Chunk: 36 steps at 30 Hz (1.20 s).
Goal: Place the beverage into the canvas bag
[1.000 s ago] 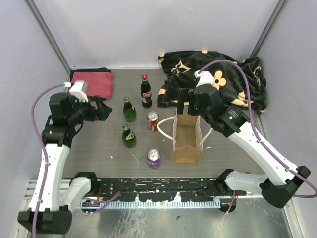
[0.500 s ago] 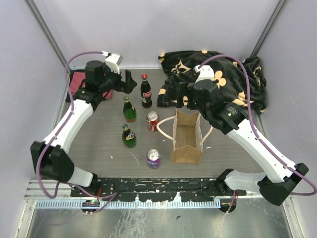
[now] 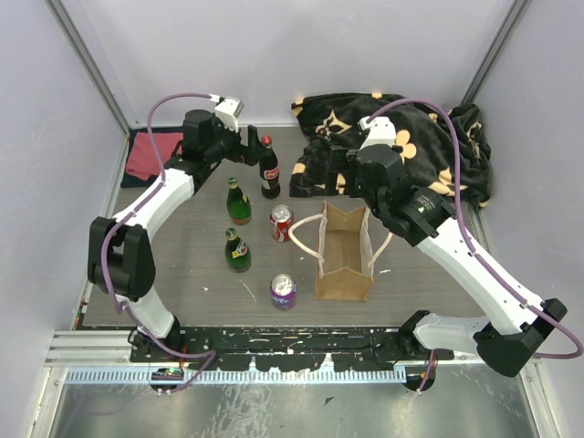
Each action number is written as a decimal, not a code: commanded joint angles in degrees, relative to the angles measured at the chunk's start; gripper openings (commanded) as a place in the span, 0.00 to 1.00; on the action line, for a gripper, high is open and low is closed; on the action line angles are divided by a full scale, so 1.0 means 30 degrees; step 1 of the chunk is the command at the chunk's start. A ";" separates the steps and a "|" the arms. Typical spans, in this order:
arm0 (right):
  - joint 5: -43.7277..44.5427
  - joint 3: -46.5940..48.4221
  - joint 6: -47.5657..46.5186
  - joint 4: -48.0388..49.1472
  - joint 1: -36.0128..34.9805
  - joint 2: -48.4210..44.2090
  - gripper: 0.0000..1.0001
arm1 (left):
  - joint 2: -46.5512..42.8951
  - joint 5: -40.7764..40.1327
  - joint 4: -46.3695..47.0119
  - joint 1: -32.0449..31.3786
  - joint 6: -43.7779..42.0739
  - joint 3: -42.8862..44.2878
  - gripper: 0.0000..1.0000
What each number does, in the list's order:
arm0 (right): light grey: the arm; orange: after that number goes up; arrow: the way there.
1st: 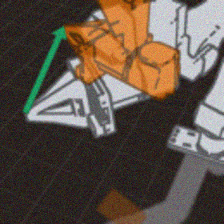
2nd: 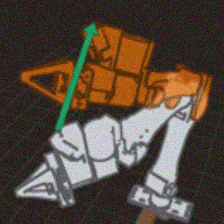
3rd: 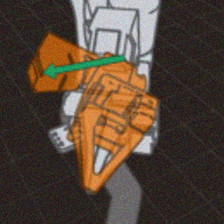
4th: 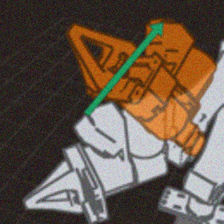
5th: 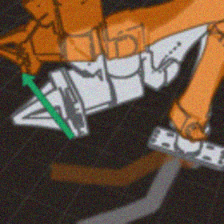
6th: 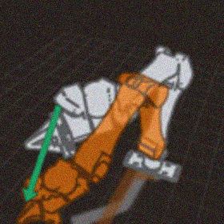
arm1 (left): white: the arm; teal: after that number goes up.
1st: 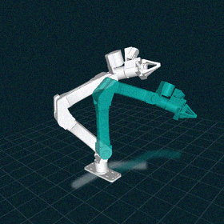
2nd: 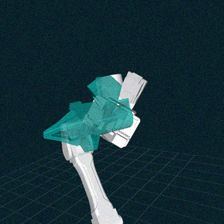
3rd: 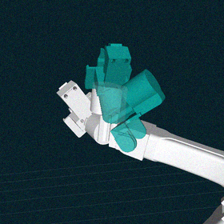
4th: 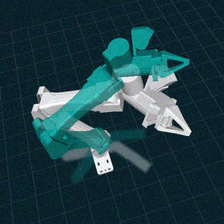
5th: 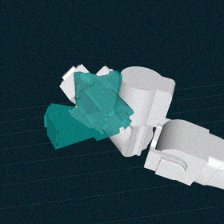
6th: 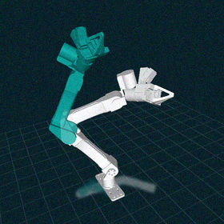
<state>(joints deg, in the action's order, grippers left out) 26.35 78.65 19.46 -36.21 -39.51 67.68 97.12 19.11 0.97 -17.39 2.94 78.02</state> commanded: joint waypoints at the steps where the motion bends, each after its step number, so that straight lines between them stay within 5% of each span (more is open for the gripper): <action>1: 0.0488 0.0403 -0.0306 0.1251 0.0179 0.0322 1.00 | 0.0840 0.0951 0.2013 -0.0300 0.0412 0.0785 0.98; 22: 0.0157 -0.0958 0.0242 0.2221 0.0380 0.0943 1.00 | 0.3645 0.1149 0.4760 -0.1365 0.0865 0.0602 0.94; 33: 0.0123 -0.1067 0.0543 0.2371 0.0380 0.1024 1.00 | 0.4196 0.1070 0.5419 -0.1499 0.0910 0.0671 0.65; 36: 0.0174 -0.1103 0.0558 0.2371 0.0377 0.1025 1.00 | 0.4262 0.1123 0.5363 -0.1557 0.0910 0.0763 0.49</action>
<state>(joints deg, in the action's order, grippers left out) 26.46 75.00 20.45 -32.10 -38.50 71.07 108.51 22.57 14.59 -21.67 6.11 78.98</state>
